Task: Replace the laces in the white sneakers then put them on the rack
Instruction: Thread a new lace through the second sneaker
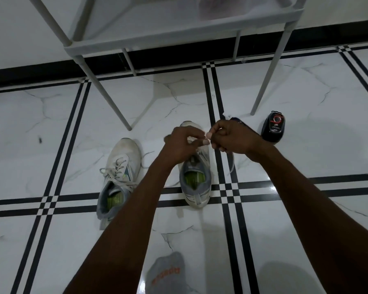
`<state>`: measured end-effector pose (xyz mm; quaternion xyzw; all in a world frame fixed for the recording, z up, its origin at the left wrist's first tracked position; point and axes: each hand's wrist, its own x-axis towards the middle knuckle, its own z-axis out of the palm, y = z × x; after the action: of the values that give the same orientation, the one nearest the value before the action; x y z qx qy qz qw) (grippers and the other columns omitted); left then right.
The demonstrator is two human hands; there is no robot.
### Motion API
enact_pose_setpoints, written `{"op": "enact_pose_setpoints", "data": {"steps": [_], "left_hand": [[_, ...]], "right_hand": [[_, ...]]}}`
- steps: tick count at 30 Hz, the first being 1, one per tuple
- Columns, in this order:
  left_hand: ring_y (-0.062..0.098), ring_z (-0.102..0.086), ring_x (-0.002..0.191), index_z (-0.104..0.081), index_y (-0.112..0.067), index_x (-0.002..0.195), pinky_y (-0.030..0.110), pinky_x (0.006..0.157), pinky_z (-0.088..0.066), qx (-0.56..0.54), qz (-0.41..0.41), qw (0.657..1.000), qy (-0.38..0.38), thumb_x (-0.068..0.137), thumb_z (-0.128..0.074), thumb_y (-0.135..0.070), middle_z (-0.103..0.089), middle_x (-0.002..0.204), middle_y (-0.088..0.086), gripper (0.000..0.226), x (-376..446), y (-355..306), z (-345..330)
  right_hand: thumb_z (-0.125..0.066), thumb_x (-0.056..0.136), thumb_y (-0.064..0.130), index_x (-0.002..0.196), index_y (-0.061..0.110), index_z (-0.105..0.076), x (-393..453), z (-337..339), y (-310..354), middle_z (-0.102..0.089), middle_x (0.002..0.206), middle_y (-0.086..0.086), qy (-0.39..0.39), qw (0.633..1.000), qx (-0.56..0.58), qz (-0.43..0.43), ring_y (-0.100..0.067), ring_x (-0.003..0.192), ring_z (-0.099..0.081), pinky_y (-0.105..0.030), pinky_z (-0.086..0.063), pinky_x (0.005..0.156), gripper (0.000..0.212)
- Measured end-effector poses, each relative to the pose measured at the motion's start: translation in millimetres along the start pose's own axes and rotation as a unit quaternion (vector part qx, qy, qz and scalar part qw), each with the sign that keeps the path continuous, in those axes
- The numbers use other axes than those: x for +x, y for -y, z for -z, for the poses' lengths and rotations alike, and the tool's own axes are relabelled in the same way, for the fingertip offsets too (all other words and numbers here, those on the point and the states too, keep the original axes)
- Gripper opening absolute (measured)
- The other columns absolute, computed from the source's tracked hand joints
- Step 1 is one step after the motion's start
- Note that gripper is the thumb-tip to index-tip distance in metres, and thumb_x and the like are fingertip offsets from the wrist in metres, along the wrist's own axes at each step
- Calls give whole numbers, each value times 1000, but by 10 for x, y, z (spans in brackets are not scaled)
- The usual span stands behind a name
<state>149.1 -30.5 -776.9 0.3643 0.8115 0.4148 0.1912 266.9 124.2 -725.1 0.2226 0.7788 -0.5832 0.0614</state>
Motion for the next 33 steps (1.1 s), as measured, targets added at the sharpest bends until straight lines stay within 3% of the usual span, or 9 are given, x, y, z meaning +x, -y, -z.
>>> {"op": "enact_pose_setpoints", "data": {"steps": [3, 6, 8, 12, 19, 22, 24, 27, 33], "left_hand": [[14, -61, 113, -77, -33, 104, 48, 103, -39, 141, 90, 971, -173, 84, -72, -48, -73, 114, -10, 25, -9, 203, 163], [20, -50, 132, -62, -38, 131, 48, 114, -32, 102, 6, 994, -47, 70, -69, -69, -62, 136, -2, 69, 1, 306, 163], [19, -57, 125, -72, -28, 121, 50, 109, -41, 46, -62, 997, 8, 77, -74, -57, -67, 128, 2, 52, -6, 189, 42], [11, -68, 97, -81, -27, 89, 53, 91, -51, 8, -6, 997, -76, 84, -77, -34, -74, 97, -8, 9, -24, 151, 56], [14, -63, 107, -79, -30, 103, 49, 96, -48, 53, 51, 988, -133, 82, -75, -45, -70, 107, -6, 26, -112, 289, 130], [20, -54, 117, -65, -37, 122, 40, 96, -39, 118, 68, 979, -150, 72, -67, -64, -63, 121, -5, 58, -242, 381, 161], [18, -59, 102, -66, -29, 108, 39, 86, -47, 88, 67, 978, -177, 73, -76, -60, -65, 108, -4, 48, -385, 392, 222], [15, -68, 75, -74, -20, 85, 36, 74, -58, -8, 112, 989, -97, 74, -87, -45, -73, 83, -4, 31, -558, 309, 323], [17, -74, 78, -80, -12, 93, 35, 80, -62, -87, 136, 987, -1, 81, -85, -29, -78, 85, 2, 21, -723, 355, 255]], "right_hand": [[-61, 98, 21, 107, -1, -60, 17, 14, -18, -71, 80, -7, -7, 1000, -1, 2, -13, 64, -58, -20, -46, 52, 24], [-62, 98, 21, 108, -2, -60, 36, 28, -23, -71, 78, -5, -15, 1000, 2, 3, -13, 63, -57, -17, -44, 49, 25], [-62, 98, 19, 108, 0, -60, 41, -13, -4, -71, 78, -5, -17, 1000, 8, 3, -11, 62, -57, -16, -45, 49, 22], [-62, 97, 20, 109, 3, -60, 14, -55, 15, -74, 83, -8, 8, 1000, 12, 4, -17, 68, -60, -27, -46, 61, 21], [-64, 96, 28, 107, 7, -67, 6, -148, 119, -77, 96, -4, 113, 993, 15, 40, -19, 78, -71, -24, -45, 63, 24], [-58, 100, 17, 111, 3, -67, 60, -208, 105, -77, 101, -6, 102, 994, 28, 42, -22, 90, -74, -16, -47, 59, 20], [-57, 99, 9, 108, 2, -66, 105, -260, 78, -77, 96, -6, 60, 997, 1, 46, -18, 85, -75, -15, -50, 61, 14], [-64, 95, 10, 94, 7, -69, 212, -365, -10, -77, 82, 0, -10, 995, -80, 64, -12, 73, -75, -28, -57, 71, 6], [-76, 83, 18, 87, 14, -81, 213, -557, -174, -73, 88, -1, -9, 956, -257, 138, -14, 82, -66, -27, -51, 75, 8]]}}
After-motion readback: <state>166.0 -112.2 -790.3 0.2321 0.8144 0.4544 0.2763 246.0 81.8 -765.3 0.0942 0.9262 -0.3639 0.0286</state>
